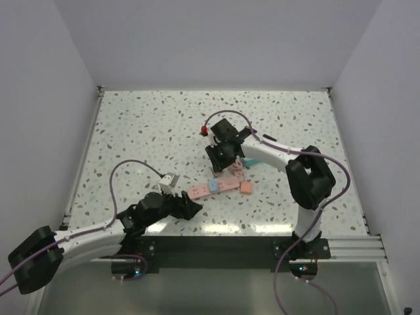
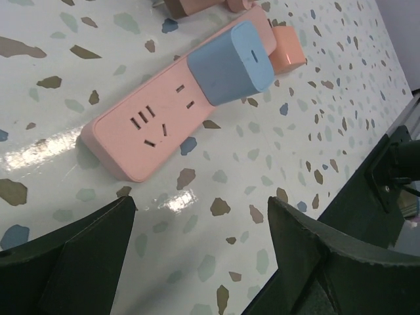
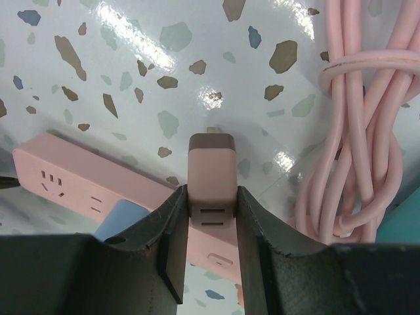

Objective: Insert the plug

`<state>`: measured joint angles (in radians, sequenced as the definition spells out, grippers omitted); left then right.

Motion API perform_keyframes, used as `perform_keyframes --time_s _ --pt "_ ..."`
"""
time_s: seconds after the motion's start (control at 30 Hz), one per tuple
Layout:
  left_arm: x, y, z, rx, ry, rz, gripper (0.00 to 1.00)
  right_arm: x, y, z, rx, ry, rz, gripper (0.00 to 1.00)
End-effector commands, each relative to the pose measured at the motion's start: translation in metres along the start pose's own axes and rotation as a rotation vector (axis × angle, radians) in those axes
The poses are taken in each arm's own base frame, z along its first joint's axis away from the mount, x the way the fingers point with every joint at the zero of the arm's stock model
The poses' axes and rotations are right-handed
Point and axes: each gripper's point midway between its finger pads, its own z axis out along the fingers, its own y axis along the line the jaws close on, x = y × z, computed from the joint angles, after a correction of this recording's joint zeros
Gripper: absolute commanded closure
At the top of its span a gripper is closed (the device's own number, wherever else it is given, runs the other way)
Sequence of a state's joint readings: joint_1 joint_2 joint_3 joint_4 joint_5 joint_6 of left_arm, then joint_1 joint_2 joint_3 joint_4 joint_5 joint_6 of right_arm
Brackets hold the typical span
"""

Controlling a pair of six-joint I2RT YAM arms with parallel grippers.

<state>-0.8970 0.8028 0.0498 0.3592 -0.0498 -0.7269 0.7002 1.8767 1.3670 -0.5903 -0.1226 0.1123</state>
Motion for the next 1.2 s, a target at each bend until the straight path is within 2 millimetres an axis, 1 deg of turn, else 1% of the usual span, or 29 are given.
perform_keyframes --time_s 0.0,0.07,0.2,0.33,0.4,0.53,0.6,0.63,0.67,0.73,0.77,0.8,0.83,0.87,0.9,0.93,0.97,1.0,1.03,1.07,1.1,1.13,1.17 --pt "0.001 -0.018 0.003 0.081 -0.004 -0.032 0.13 -0.012 0.002 -0.004 -0.005 -0.037 0.009 1.0" --pt "0.002 -0.021 0.005 0.088 0.0 -0.029 0.13 -0.011 0.002 -0.004 -0.006 -0.035 0.009 1.0" --pt "0.004 -0.02 0.011 0.078 0.0 -0.028 0.12 -0.01 0.003 -0.006 -0.009 -0.042 0.007 1.0" --pt "-0.006 -0.023 0.016 0.086 -0.04 -0.026 0.1 -0.006 0.0 -0.009 0.003 -0.036 0.01 1.0" --pt "-0.011 -0.025 0.021 0.087 -0.058 -0.023 0.09 0.0 -0.003 -0.009 0.021 -0.023 0.007 1.0" --pt "-0.017 -0.029 0.03 0.098 -0.084 -0.019 0.08 0.012 -0.011 -0.012 0.065 0.0 0.004 1.0" --pt "-0.022 -0.033 0.038 0.1 -0.094 -0.01 0.08 0.015 -0.018 -0.018 0.097 -0.004 0.005 1.0" --pt "-0.02 -0.03 0.04 0.091 -0.086 -0.008 0.07 0.016 -0.021 -0.021 0.111 -0.007 0.009 1.0" --pt "-0.023 -0.034 0.043 0.098 -0.092 -0.004 0.07 0.017 -0.026 -0.026 0.12 -0.015 0.014 1.0" --pt "-0.024 -0.032 0.048 0.095 -0.092 -0.005 0.07 0.02 -0.031 -0.031 0.131 -0.013 0.022 1.0" --pt "-0.027 -0.032 0.05 0.095 -0.099 -0.008 0.07 0.025 -0.037 -0.033 0.157 -0.005 0.028 1.0" --pt "-0.028 -0.029 0.052 0.088 -0.098 -0.009 0.07 0.026 -0.038 -0.037 0.162 -0.012 0.026 1.0" --pt "-0.032 -0.023 0.053 0.072 -0.109 -0.014 0.07 0.029 -0.039 -0.038 0.163 -0.007 0.028 1.0" --pt "-0.033 -0.02 0.053 0.068 -0.107 -0.011 0.07 0.036 -0.039 -0.037 0.159 0.007 0.029 1.0" --pt "-0.039 -0.01 0.054 0.047 -0.118 -0.02 0.07 0.039 -0.038 -0.038 0.154 0.012 0.029 1.0" --pt "-0.041 -0.005 0.053 0.038 -0.123 -0.024 0.07 0.042 -0.037 -0.036 0.145 0.02 0.03 1.0" --pt "-0.046 -0.001 0.053 0.029 -0.136 -0.021 0.07 0.051 -0.033 -0.033 0.118 0.04 0.033 1.0" --pt "-0.053 0.008 0.053 0.003 -0.155 -0.025 0.07 0.054 -0.031 -0.031 0.103 0.046 0.034 1.0" --pt "-0.057 0.01 0.054 -0.003 -0.165 -0.02 0.07 0.056 -0.028 -0.028 0.088 0.045 0.036 1.0" --pt "-0.06 0.013 0.055 -0.012 -0.17 -0.003 0.06 0.063 -0.026 -0.024 0.073 0.062 0.036 1.0" --pt "-0.06 0.015 0.057 -0.011 -0.158 0.003 0.06 0.066 -0.019 -0.022 0.026 0.071 0.039 1.0" --pt "-0.067 0.012 0.061 -0.006 -0.168 0.01 0.06 0.067 -0.015 -0.019 0.004 0.072 0.038 1.0" --pt "-0.07 0.012 0.064 -0.007 -0.171 0.023 0.06 0.073 -0.01 -0.016 -0.015 0.086 0.035 1.0"
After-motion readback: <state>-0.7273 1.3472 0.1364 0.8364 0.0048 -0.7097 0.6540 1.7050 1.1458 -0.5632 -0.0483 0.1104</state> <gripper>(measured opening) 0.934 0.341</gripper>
